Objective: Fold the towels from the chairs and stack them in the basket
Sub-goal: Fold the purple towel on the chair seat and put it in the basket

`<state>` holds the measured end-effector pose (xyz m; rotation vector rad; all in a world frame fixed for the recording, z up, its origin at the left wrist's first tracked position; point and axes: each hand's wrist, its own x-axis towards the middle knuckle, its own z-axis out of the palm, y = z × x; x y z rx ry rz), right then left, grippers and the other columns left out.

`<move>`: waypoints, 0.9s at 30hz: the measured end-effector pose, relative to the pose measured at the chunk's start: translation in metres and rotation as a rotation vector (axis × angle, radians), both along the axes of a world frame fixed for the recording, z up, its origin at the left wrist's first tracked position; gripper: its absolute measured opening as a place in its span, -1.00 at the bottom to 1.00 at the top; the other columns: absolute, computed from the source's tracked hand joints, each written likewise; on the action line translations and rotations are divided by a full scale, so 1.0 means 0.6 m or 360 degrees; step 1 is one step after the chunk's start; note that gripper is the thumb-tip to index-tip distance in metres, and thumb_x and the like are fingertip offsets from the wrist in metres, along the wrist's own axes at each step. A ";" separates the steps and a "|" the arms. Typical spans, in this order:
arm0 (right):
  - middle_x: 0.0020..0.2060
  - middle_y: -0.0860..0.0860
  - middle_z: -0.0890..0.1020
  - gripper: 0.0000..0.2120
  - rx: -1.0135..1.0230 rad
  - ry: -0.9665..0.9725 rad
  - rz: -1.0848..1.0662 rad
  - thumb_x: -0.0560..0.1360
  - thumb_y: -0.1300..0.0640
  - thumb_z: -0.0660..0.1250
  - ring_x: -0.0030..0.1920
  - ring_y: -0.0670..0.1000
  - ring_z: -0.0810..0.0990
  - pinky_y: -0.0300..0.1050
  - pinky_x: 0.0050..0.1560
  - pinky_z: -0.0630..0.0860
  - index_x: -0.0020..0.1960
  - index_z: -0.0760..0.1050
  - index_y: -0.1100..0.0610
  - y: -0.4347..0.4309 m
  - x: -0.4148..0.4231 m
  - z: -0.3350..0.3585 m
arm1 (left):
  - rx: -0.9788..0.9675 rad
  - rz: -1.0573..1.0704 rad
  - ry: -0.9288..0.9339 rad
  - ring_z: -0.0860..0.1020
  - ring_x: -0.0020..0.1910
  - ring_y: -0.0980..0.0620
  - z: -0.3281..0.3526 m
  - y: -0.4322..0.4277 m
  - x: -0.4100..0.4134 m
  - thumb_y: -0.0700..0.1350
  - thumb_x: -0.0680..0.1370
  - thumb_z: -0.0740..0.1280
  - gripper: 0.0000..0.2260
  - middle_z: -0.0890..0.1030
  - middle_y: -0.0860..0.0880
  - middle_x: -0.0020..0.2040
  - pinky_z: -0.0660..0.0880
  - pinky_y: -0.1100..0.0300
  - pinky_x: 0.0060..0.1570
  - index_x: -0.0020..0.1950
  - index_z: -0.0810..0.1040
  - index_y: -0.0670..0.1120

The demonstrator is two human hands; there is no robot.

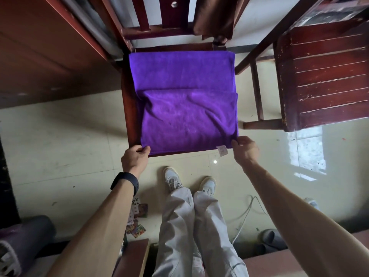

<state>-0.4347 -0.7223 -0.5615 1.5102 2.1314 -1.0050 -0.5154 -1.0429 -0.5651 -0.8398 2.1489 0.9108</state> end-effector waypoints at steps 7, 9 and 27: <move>-0.04 0.08 0.68 -0.78 -0.0046 0.0026 -0.0170 0.34 0.01 0.33 0.10 0.13 0.61 0.06 0.16 0.56 -0.04 0.64 -0.01 -0.014 -0.010 -0.002 | -0.0013 0.0045 -0.0008 0.69 -0.08 -0.17 -0.003 0.005 -0.002 0.18 0.33 0.39 -0.75 0.72 -0.10 -0.13 0.59 -0.01 0.07 -0.34 0.54 0.02; -0.06 0.06 0.68 -0.77 -0.0045 0.0015 -0.0127 0.41 0.06 0.35 0.05 0.11 0.61 -0.03 0.13 0.55 0.03 0.65 0.04 -0.017 -0.012 0.002 | -0.0025 0.0050 -0.0010 0.68 -0.06 -0.16 -0.001 0.007 -0.004 0.15 0.38 0.42 -0.76 0.72 -0.09 -0.14 0.58 0.00 0.09 -0.33 0.56 0.00; 0.13 0.19 0.56 -0.73 0.0063 -0.0037 0.0178 0.49 0.11 0.34 0.28 0.13 0.45 -0.15 0.21 0.36 0.17 0.64 0.08 -0.008 -0.006 -0.002 | -0.0054 0.0025 -0.0010 0.69 -0.08 -0.17 0.003 0.014 -0.006 0.22 0.35 0.36 -0.77 0.71 -0.06 -0.13 0.62 -0.04 0.04 -0.29 0.56 0.06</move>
